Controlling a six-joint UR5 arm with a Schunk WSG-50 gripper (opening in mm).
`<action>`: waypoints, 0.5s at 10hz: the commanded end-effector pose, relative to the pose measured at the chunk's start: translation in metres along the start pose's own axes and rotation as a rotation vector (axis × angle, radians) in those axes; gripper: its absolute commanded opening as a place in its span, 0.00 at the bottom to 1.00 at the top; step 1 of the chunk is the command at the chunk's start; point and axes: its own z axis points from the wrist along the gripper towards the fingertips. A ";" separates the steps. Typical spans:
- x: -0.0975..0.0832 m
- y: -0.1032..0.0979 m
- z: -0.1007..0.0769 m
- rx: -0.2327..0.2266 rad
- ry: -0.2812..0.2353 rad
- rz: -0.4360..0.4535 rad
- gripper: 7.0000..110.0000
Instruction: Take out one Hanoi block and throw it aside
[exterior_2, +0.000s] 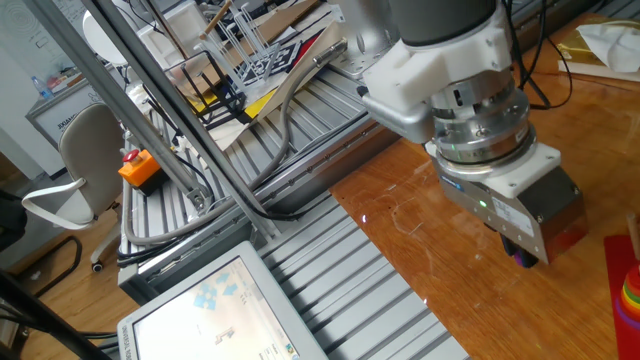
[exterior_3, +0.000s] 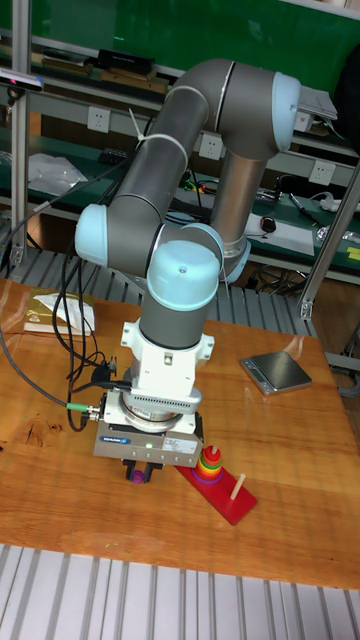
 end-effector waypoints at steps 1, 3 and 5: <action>0.000 0.002 0.001 -0.009 0.005 0.012 0.00; 0.005 -0.003 0.000 0.011 0.026 0.006 0.00; 0.011 -0.007 0.000 0.029 0.048 -0.005 0.00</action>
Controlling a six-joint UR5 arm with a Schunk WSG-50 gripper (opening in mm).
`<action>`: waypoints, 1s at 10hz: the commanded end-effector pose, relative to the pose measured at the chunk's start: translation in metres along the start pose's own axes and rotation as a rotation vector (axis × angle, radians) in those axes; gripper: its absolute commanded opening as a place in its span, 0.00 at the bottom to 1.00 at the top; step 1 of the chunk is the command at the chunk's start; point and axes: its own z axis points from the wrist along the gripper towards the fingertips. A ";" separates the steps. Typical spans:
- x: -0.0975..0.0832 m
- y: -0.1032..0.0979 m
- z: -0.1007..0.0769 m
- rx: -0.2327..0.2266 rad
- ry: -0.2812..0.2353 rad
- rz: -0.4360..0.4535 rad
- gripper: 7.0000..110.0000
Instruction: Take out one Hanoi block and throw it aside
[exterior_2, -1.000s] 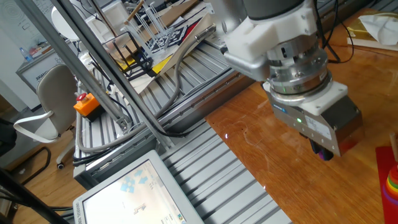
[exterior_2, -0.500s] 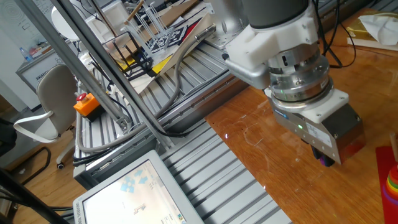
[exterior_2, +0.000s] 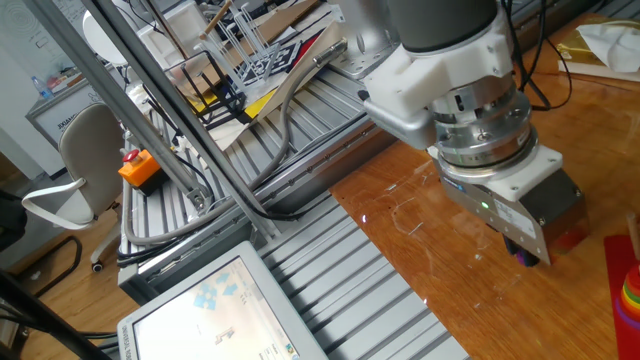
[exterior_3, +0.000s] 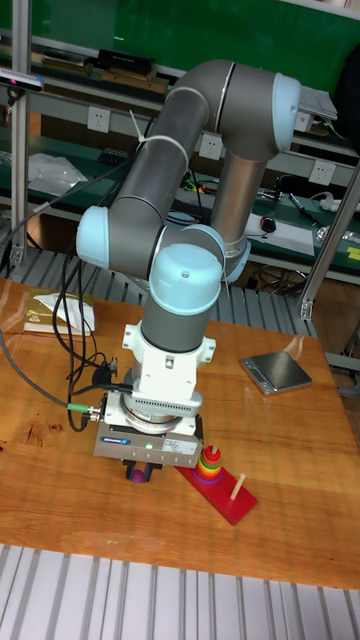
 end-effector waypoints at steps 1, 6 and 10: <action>0.007 -0.004 -0.001 0.010 0.029 -0.005 0.00; 0.015 0.004 -0.001 -0.021 0.062 0.036 0.00; 0.013 0.010 -0.001 -0.044 0.054 0.063 0.00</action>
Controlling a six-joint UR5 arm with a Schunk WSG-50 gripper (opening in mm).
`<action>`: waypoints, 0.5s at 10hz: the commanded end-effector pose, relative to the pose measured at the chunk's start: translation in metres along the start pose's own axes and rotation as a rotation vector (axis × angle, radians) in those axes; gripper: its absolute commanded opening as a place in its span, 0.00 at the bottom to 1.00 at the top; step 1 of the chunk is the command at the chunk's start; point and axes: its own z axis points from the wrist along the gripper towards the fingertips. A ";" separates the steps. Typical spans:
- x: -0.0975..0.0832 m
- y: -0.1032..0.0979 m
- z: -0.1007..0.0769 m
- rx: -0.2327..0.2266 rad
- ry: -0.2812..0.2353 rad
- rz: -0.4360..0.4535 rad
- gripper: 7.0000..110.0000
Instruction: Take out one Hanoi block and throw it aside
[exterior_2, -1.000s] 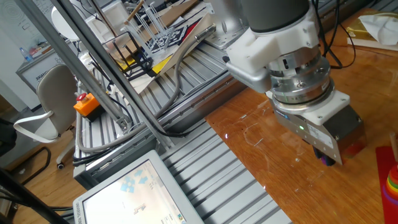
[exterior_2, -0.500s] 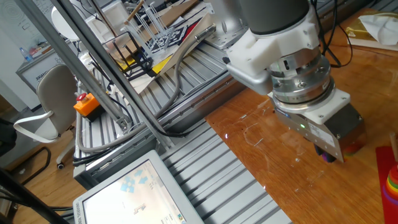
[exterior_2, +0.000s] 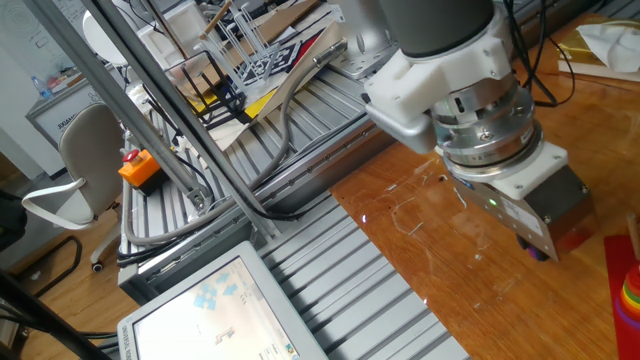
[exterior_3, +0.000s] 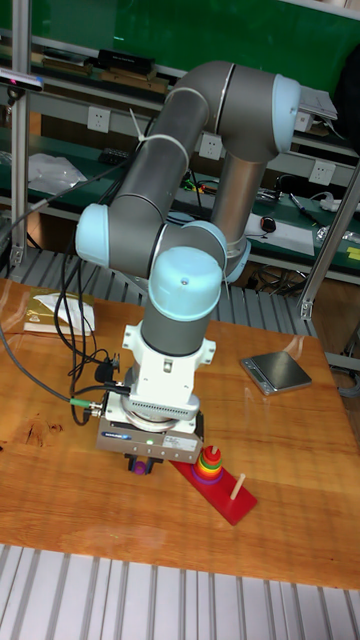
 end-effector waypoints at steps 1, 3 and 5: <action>-0.001 0.005 -0.001 -0.025 -0.003 0.018 0.00; -0.003 0.000 0.005 -0.011 -0.009 0.014 0.00; -0.005 0.000 0.012 -0.016 -0.008 0.017 0.00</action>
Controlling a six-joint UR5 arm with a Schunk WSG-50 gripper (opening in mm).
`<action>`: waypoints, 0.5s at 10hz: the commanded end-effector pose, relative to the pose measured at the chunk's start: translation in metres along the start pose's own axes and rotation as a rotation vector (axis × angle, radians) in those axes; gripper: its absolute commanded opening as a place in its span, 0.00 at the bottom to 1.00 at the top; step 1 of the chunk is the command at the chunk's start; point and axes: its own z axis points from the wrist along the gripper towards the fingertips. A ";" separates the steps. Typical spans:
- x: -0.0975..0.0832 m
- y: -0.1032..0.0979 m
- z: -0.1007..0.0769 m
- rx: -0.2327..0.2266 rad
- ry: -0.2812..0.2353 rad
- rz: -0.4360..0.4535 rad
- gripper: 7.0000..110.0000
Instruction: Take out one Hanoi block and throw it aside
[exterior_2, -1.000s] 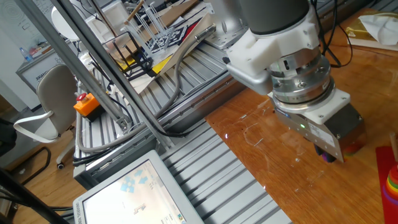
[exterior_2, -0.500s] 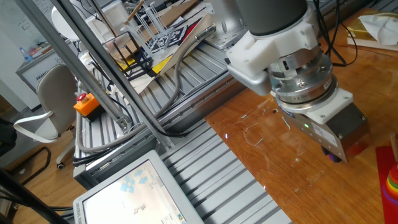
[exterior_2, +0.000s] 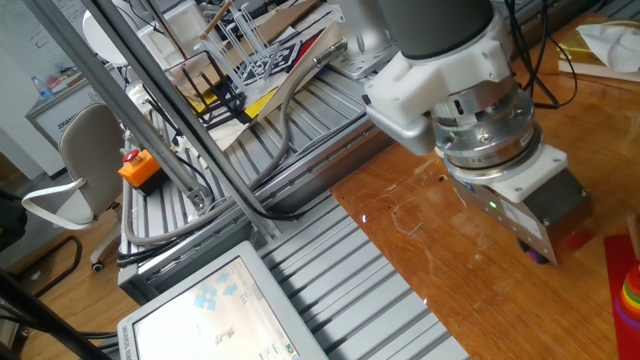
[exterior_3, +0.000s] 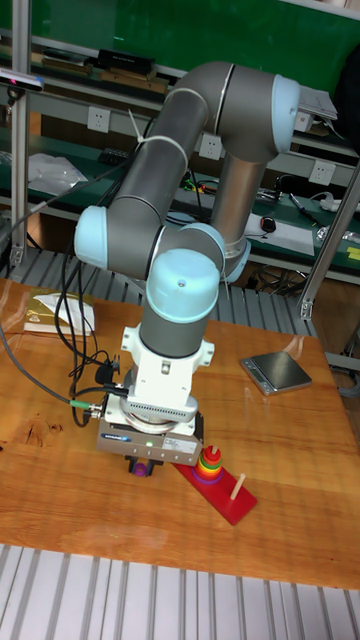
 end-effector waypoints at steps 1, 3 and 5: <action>-0.002 0.001 0.007 -0.017 -0.001 0.011 0.00; -0.002 0.003 0.010 -0.024 0.004 0.012 0.00; -0.002 0.000 0.013 -0.018 0.002 0.006 0.00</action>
